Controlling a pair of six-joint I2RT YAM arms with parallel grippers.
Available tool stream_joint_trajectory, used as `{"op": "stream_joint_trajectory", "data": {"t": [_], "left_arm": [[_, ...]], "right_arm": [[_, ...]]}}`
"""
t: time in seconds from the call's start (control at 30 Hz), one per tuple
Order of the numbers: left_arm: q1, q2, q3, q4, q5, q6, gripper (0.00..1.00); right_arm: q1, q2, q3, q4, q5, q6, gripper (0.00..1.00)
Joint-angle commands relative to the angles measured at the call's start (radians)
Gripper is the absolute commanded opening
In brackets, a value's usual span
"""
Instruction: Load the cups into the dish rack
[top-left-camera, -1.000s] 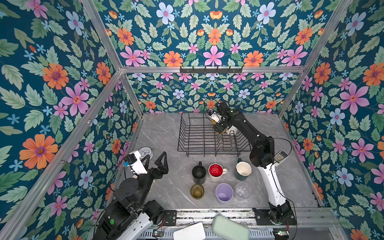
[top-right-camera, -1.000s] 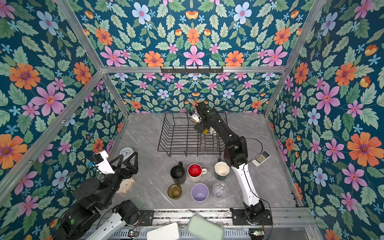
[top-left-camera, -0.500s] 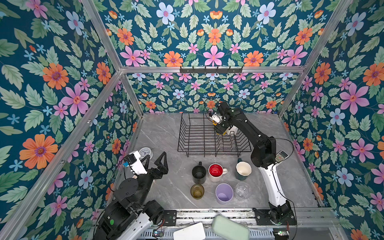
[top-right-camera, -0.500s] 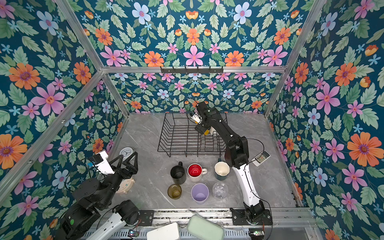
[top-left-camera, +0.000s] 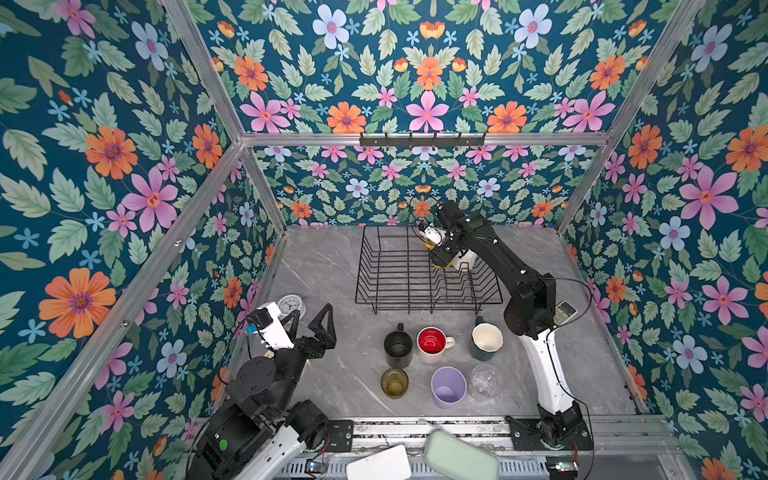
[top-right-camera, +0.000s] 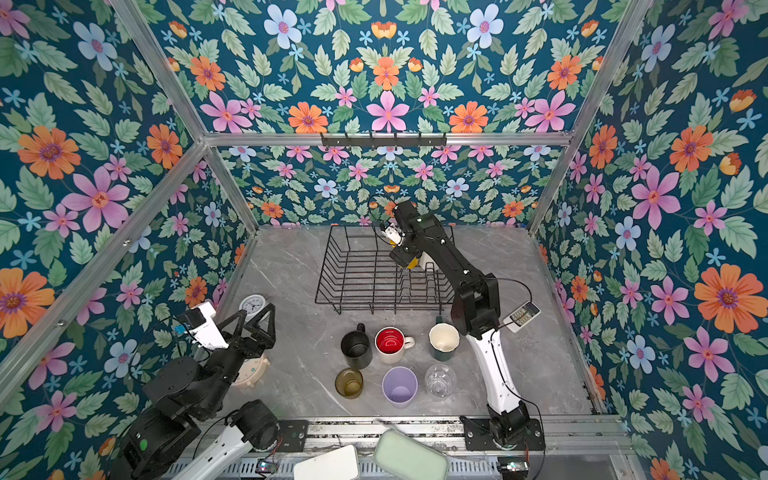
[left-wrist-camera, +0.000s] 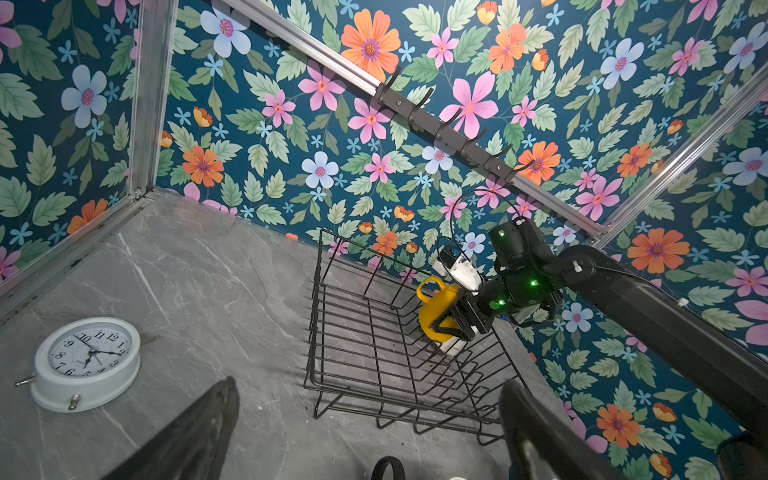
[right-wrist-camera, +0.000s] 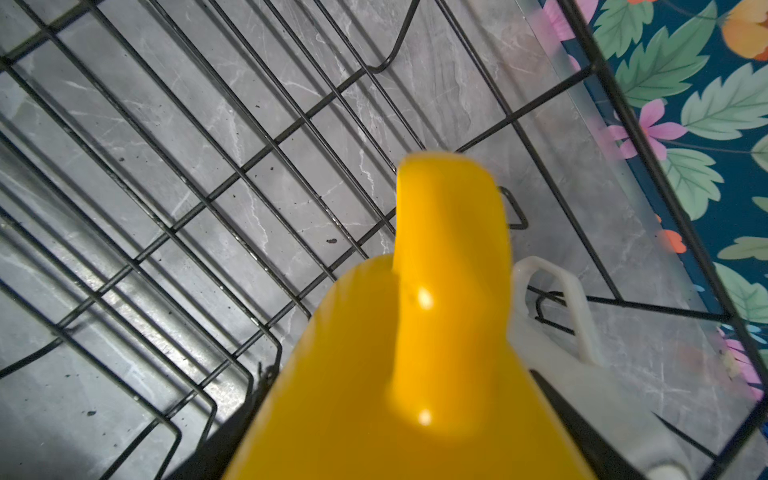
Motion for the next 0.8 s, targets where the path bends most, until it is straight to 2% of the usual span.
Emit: {"op": "stream_joint_trajectory", "data": {"t": [0.0,0.17,0.33,0.43,0.6,0.77], "left_arm": [[-0.001,0.000,0.002,0.010,-0.001,0.002,1.00],[0.000,0.000,0.004,0.010,-0.004,0.004,1.00],[-0.001,0.004,0.005,0.010,-0.007,0.008,1.00],[0.000,0.009,0.008,0.010,-0.007,0.012,1.00],[0.000,0.008,0.007,0.009,-0.010,0.015,1.00],[0.000,0.009,0.008,0.009,-0.013,0.017,1.00]], "right_arm": [[0.004,0.018,-0.006,-0.028,-0.034,-0.006,0.29],[0.004,0.055,-0.003,-0.024,-0.044,-0.016,0.30],[0.005,0.088,-0.005,-0.014,-0.047,-0.019,0.35],[0.005,0.104,-0.005,-0.011,-0.050,-0.018,0.44],[0.006,0.118,-0.005,-0.006,-0.049,-0.012,0.66],[0.005,0.115,-0.005,-0.008,-0.044,-0.004,0.82]]}}
